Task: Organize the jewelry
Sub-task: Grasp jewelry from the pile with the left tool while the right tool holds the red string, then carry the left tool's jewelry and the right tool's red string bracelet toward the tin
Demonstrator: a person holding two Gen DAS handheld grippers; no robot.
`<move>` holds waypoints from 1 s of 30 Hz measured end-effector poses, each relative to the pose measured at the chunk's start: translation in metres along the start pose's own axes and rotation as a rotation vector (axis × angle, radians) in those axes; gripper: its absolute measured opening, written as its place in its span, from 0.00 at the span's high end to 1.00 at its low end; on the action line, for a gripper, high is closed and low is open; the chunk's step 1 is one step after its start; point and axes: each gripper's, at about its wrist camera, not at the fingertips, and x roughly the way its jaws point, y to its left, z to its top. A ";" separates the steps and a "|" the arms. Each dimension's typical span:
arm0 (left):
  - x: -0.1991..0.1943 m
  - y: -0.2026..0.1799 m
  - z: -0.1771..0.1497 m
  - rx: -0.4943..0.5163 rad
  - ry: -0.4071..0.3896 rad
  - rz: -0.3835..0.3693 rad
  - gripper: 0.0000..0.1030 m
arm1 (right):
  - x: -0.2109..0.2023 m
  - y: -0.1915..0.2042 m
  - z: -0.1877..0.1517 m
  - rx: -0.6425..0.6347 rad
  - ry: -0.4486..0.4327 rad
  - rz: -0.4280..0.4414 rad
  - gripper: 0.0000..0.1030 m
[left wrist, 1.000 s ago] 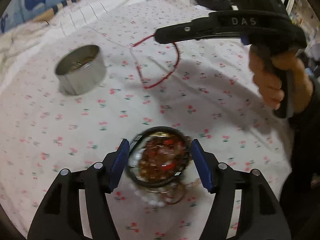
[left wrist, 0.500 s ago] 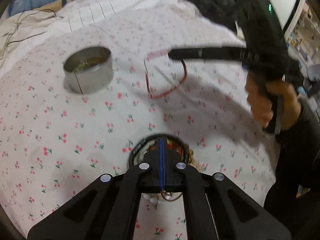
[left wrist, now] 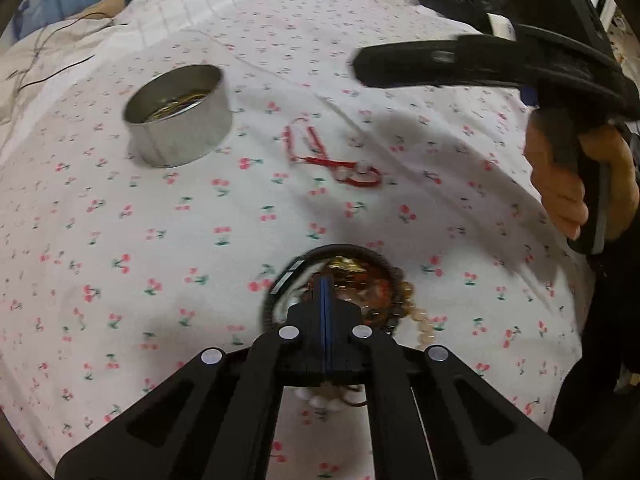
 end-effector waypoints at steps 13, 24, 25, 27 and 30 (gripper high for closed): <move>0.004 -0.011 0.000 0.052 0.023 0.037 0.89 | 0.072 0.032 -0.035 -0.311 0.163 -0.294 0.90; -0.032 0.013 0.006 -0.041 -0.105 -0.072 0.90 | 0.030 0.001 -0.007 -0.046 0.039 -0.057 0.90; -0.034 0.014 0.003 -0.052 -0.109 -0.086 0.90 | 0.029 0.000 -0.007 -0.031 0.038 -0.044 0.90; -0.031 0.020 0.003 -0.086 -0.096 -0.111 0.90 | 0.029 0.001 -0.006 -0.012 0.043 -0.031 0.90; -0.013 0.032 0.002 -0.129 -0.017 0.050 0.90 | 0.031 0.000 -0.006 -0.006 0.054 -0.031 0.90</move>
